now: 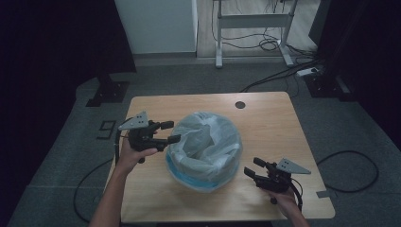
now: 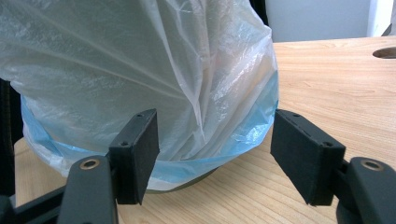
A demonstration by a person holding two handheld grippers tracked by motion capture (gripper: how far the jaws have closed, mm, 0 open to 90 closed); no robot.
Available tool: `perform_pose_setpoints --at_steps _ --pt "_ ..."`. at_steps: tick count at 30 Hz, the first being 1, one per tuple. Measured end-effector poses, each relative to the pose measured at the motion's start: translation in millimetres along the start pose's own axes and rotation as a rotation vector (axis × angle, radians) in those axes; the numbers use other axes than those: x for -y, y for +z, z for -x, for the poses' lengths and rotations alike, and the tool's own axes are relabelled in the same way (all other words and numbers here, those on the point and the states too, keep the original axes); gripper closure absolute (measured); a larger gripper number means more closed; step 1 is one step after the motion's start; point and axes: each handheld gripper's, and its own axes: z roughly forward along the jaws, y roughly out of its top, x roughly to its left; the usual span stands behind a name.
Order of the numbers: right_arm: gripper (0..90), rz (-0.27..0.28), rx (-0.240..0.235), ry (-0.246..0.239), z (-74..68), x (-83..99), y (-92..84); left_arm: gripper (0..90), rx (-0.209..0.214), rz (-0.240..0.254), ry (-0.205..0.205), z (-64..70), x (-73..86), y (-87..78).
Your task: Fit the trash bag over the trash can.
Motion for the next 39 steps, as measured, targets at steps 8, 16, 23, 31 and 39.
perform_pose_setpoints --at_steps 8,16,23,31,39 --pt "32.9 -0.010 -0.015 -0.003 -0.7 1.4 1.0 40.5 0.072 -0.069 0.004 -6.5 -20.2 21.9" --pt "33.5 -0.022 -0.020 0.010 3.4 4.9 0.7 40.1 0.115 -0.067 0.025 -15.1 -35.7 39.5" --pt "34.2 -0.040 -0.033 -0.001 0.8 6.8 1.7 39.9 0.170 -0.136 0.051 -19.4 -48.4 68.3" --pt "34.6 -0.045 -0.042 -0.009 -0.3 6.6 0.7 41.5 0.178 -0.229 0.049 -20.7 -61.0 95.7" --pt "34.7 -0.039 -0.035 -0.006 1.4 6.1 -2.7 44.8 0.153 -0.360 0.066 -15.5 -63.6 118.3"
